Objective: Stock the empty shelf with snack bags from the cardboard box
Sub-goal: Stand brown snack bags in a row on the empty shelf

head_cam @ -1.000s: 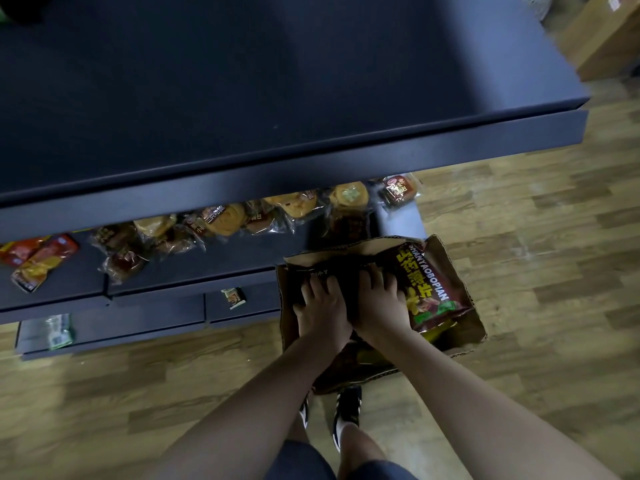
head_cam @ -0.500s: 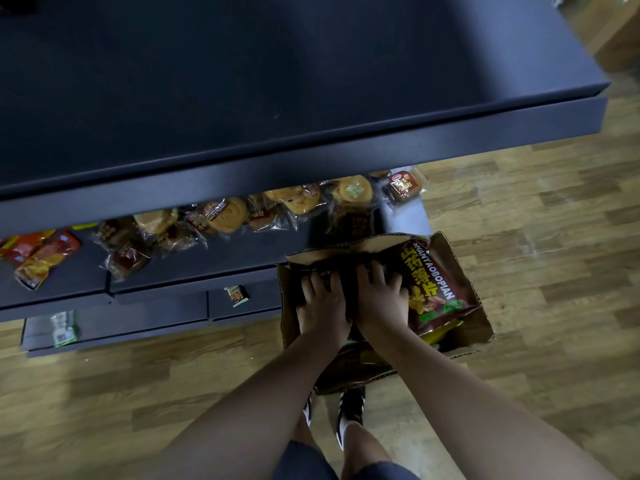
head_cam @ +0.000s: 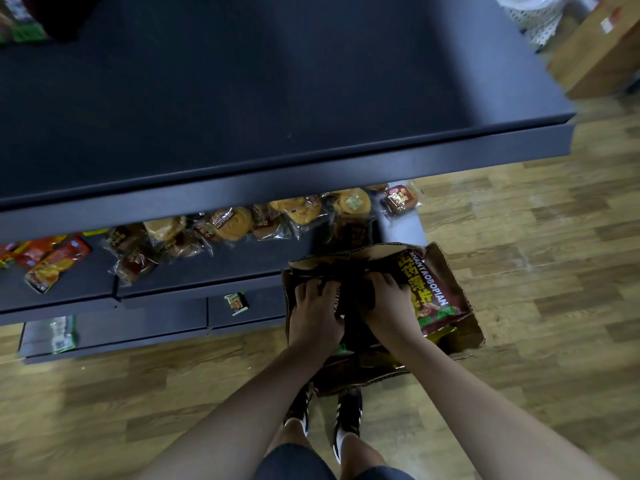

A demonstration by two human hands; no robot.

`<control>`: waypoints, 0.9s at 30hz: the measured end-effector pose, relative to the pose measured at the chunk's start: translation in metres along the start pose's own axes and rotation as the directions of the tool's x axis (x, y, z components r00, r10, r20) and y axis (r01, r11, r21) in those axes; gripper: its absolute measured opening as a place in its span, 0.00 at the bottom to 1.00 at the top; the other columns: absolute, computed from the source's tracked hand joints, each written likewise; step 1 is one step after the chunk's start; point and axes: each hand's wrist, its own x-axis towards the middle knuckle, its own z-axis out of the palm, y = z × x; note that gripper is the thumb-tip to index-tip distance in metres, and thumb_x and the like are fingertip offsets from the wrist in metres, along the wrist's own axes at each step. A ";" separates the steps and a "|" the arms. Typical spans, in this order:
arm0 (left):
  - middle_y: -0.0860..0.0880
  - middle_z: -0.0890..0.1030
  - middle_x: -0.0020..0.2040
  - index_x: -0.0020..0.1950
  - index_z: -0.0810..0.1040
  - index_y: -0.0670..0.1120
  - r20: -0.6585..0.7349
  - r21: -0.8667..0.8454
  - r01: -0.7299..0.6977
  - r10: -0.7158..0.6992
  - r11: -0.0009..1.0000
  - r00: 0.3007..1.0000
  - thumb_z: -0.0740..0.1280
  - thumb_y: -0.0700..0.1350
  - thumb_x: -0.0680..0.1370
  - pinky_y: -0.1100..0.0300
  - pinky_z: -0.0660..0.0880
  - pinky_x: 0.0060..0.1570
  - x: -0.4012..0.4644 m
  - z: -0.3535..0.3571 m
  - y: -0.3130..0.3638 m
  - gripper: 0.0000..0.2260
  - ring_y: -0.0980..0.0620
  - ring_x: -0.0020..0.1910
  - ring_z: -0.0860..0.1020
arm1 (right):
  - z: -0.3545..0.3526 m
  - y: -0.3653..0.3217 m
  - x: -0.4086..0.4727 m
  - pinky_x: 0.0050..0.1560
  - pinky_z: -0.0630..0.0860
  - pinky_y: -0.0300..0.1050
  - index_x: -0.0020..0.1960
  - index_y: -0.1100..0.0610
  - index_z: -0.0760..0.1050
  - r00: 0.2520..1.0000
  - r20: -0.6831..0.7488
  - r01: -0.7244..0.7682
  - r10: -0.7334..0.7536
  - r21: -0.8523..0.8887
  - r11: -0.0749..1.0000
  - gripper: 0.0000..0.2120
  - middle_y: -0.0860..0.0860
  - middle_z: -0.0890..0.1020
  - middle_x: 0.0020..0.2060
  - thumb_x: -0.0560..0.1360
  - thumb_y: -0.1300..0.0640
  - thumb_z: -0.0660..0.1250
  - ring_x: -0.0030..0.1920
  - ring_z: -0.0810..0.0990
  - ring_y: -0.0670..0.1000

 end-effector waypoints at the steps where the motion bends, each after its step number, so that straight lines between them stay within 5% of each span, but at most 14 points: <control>1: 0.49 0.63 0.69 0.72 0.64 0.52 -0.024 -0.018 -0.023 0.023 1.000 0.999 0.68 0.45 0.73 0.52 0.70 0.63 -0.003 -0.004 0.000 0.28 0.46 0.70 0.57 | -0.002 -0.001 -0.003 0.52 0.70 0.52 0.68 0.53 0.66 1.000 -0.018 0.019 -0.018 0.025 1.000 0.23 0.52 0.72 0.64 0.74 0.55 0.65 0.57 0.70 0.63; 5: 0.48 0.67 0.67 0.71 0.68 0.49 -0.156 -0.090 -0.133 0.118 0.987 0.981 0.68 0.44 0.73 0.54 0.68 0.64 -0.015 -0.022 0.002 0.26 0.47 0.69 0.59 | -0.011 -0.006 -0.013 0.54 0.72 0.52 0.60 0.54 0.73 0.990 -0.124 0.097 -0.067 0.261 0.960 0.19 0.51 0.78 0.54 0.70 0.58 0.70 0.54 0.76 0.58; 8: 0.49 0.67 0.66 0.70 0.69 0.50 -0.227 -0.107 -0.160 0.133 0.981 0.965 0.69 0.43 0.72 0.54 0.70 0.62 -0.019 -0.033 0.004 0.26 0.46 0.68 0.61 | -0.024 -0.013 -0.021 0.42 0.70 0.34 0.56 0.55 0.75 0.988 -0.144 0.037 0.051 0.547 0.836 0.15 0.46 0.78 0.46 0.70 0.62 0.70 0.49 0.77 0.50; 12: 0.50 0.65 0.68 0.72 0.65 0.51 -0.206 -0.111 -0.132 0.108 0.985 0.973 0.68 0.42 0.73 0.53 0.70 0.64 -0.020 -0.041 0.008 0.28 0.48 0.70 0.58 | -0.034 -0.014 -0.021 0.41 0.67 0.39 0.59 0.57 0.73 0.986 -0.104 -0.026 0.131 0.676 0.736 0.16 0.48 0.77 0.46 0.72 0.63 0.67 0.48 0.75 0.49; 15: 0.51 0.64 0.68 0.71 0.65 0.52 -0.164 -0.087 -0.132 0.117 0.987 0.979 0.67 0.42 0.73 0.52 0.72 0.61 -0.019 -0.040 0.011 0.27 0.48 0.70 0.57 | -0.030 -0.012 -0.019 0.44 0.69 0.42 0.58 0.54 0.73 0.989 -0.091 -0.043 0.120 0.595 0.803 0.14 0.47 0.78 0.46 0.73 0.59 0.68 0.47 0.76 0.50; 19: 0.50 0.64 0.68 0.71 0.64 0.52 -0.084 -0.026 -0.113 0.110 0.993 0.990 0.66 0.41 0.73 0.52 0.70 0.61 -0.014 -0.026 0.009 0.27 0.47 0.69 0.58 | -0.009 -0.004 -0.012 0.52 0.72 0.50 0.58 0.51 0.74 0.998 -0.069 0.025 -0.008 0.246 0.969 0.13 0.49 0.79 0.52 0.74 0.52 0.65 0.52 0.76 0.57; 27: 0.48 0.63 0.70 0.73 0.60 0.50 0.014 0.067 -0.035 0.034 0.997 0.999 0.64 0.45 0.76 0.50 0.70 0.60 -0.003 0.007 0.001 0.27 0.45 0.70 0.58 | 0.014 0.005 -0.013 0.65 0.66 0.54 0.72 0.57 0.62 0.986 0.031 0.169 -0.166 -0.132 0.977 0.26 0.56 0.68 0.68 0.75 0.56 0.61 0.69 0.62 0.61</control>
